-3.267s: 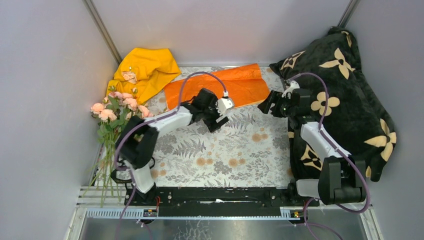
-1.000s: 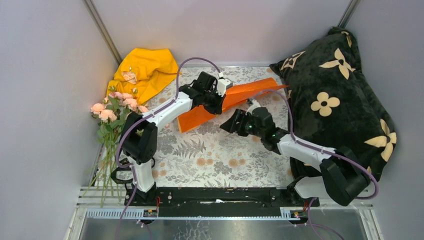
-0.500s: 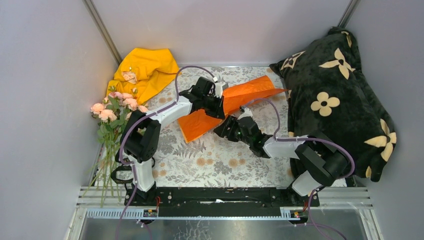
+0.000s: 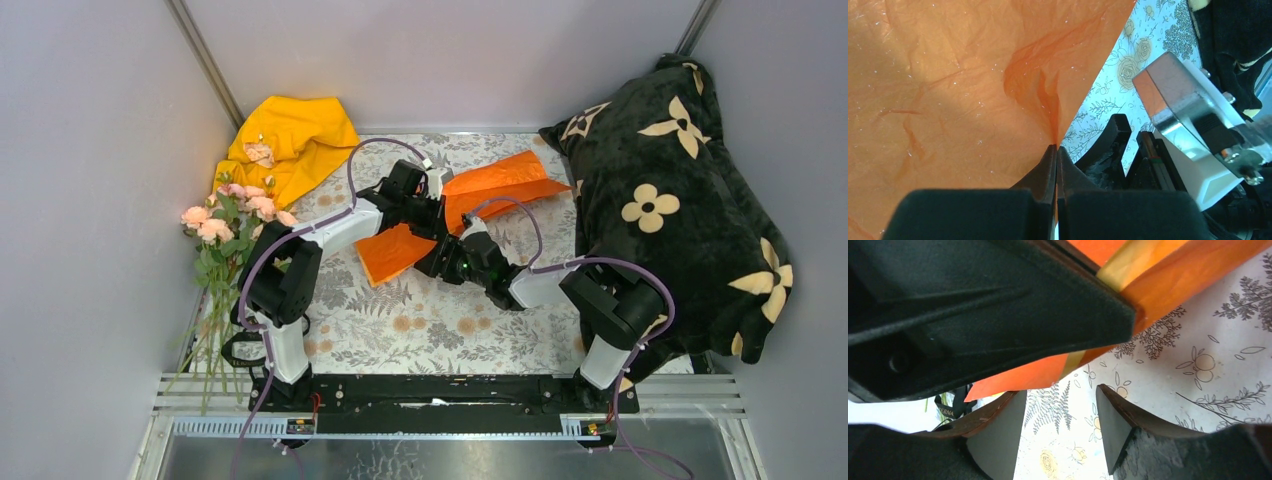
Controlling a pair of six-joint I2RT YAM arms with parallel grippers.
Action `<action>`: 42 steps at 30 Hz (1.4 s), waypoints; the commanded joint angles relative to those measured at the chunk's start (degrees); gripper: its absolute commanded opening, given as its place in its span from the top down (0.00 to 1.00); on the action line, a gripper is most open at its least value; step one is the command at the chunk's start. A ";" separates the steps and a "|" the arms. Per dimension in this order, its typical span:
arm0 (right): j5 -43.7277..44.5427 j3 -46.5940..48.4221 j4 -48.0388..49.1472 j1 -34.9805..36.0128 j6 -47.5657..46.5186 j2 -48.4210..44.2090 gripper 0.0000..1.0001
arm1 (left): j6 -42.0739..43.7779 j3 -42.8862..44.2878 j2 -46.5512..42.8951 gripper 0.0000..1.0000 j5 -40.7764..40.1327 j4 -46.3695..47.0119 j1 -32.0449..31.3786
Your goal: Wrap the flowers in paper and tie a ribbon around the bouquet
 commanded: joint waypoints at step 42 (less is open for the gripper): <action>8.91 -0.88 11.99 4.30 -1.82 1.85 0.51 | -2.74 -0.64 -2.25 1.00 1.96 5.04 0.31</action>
